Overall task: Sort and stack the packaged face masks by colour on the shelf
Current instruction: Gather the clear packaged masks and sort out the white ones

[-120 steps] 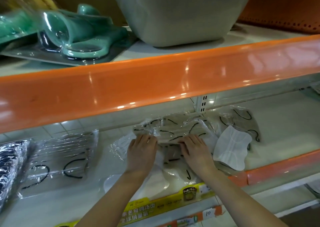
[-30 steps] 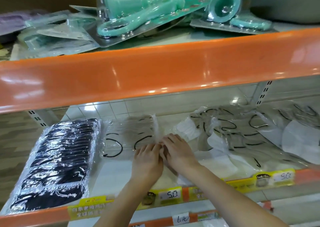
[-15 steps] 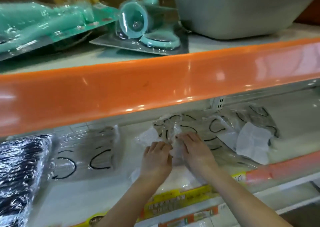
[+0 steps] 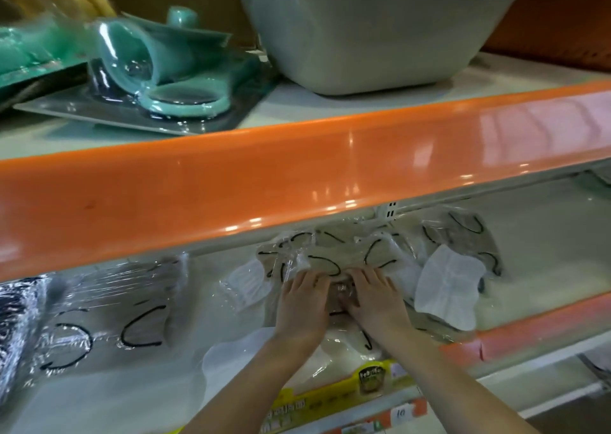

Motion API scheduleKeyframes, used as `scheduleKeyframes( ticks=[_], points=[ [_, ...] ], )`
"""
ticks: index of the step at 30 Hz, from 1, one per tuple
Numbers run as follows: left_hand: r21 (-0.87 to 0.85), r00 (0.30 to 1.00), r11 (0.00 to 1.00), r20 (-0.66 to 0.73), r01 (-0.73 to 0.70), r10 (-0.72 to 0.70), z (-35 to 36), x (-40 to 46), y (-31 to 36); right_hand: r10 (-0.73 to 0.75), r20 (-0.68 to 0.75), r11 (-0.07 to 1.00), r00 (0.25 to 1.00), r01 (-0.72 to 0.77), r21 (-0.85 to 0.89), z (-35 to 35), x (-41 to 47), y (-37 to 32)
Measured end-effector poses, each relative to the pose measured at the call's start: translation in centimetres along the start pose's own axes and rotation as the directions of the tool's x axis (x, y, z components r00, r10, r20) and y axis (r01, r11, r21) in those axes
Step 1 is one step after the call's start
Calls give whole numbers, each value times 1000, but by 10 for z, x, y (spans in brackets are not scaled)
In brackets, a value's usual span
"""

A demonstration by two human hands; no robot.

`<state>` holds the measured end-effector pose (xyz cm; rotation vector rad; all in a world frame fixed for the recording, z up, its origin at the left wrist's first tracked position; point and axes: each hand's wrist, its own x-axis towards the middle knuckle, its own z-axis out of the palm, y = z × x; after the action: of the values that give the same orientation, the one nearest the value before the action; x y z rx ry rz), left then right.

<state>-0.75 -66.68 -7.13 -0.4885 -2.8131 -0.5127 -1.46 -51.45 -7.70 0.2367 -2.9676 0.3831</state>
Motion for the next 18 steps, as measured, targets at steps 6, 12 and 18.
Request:
scheduleKeyframes(
  ticks=[6,12,18],
  points=[
    [99,999,995,-46,13,-8,10,9,2,-36,-119,997,992,44,64,14,-4,4],
    [260,1000,966,-21,-11,17,12,8,2,-150,-283,973,947,192,125,17,-6,4],
    [275,997,959,-5,-73,77,6,5,-2,-221,-275,946,936,274,173,18,-9,0]
  ],
)
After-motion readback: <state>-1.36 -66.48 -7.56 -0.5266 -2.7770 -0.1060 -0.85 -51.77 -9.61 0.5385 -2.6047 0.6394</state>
